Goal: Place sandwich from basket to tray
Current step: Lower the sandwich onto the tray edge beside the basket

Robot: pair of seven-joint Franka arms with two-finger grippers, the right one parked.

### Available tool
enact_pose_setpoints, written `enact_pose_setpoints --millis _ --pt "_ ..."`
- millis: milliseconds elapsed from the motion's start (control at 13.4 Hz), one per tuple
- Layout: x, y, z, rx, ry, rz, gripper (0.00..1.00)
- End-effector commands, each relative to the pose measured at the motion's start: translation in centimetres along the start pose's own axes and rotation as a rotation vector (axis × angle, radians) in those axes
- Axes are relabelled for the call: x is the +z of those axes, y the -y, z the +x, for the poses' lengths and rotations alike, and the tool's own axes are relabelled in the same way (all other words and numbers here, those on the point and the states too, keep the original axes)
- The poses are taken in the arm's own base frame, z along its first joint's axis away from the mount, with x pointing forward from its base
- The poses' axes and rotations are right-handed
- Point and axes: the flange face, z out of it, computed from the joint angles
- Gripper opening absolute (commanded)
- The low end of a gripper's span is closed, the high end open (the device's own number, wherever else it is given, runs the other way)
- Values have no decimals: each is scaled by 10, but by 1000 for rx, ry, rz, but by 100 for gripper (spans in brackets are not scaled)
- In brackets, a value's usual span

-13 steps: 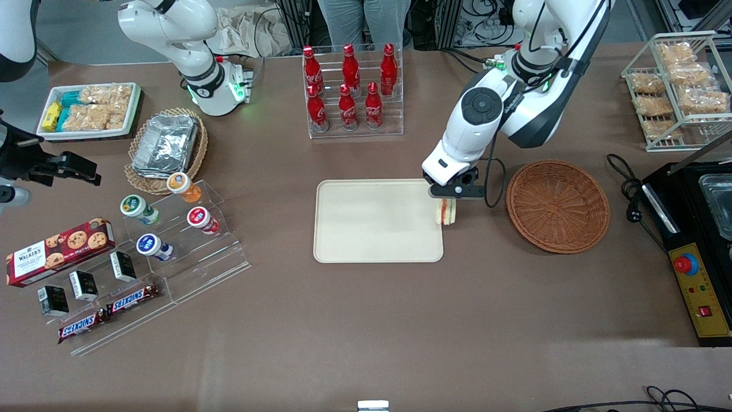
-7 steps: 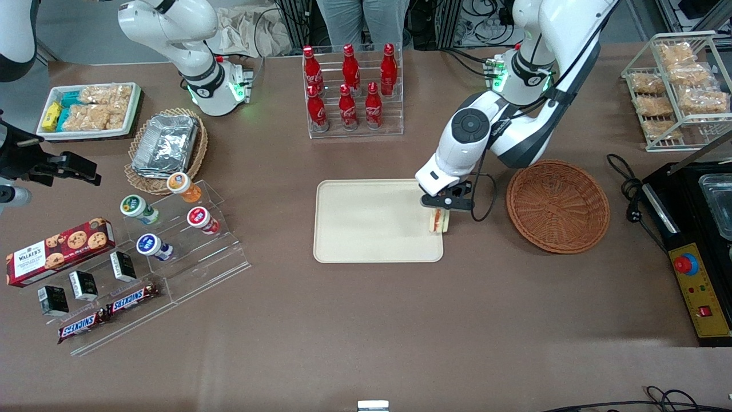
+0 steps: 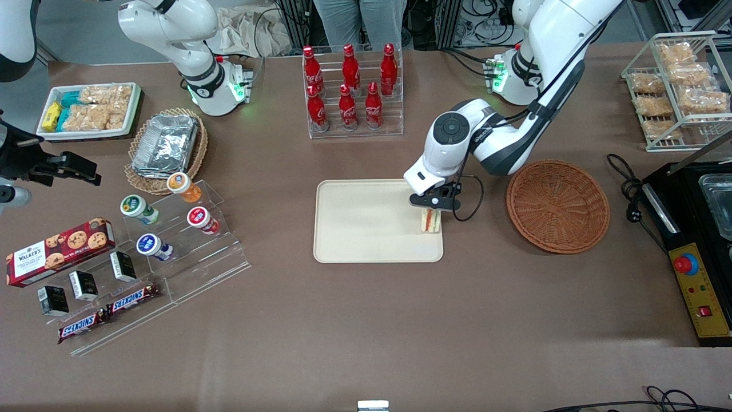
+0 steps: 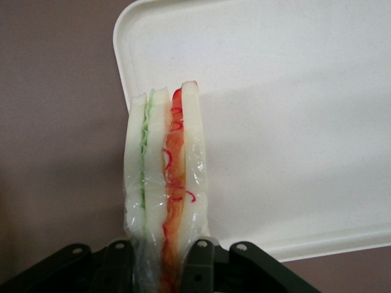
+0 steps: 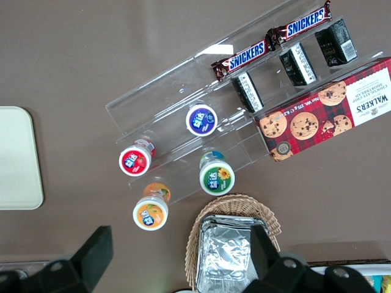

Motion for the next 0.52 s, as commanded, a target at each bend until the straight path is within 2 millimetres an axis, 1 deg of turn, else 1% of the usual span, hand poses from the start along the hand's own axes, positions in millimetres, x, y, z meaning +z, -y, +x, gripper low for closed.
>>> enact_pose_setpoints --millis 0,447 --pt "7 -4 7 -8 -13 -5 0" --pt "28 -8 8 -21 -32 9 0"
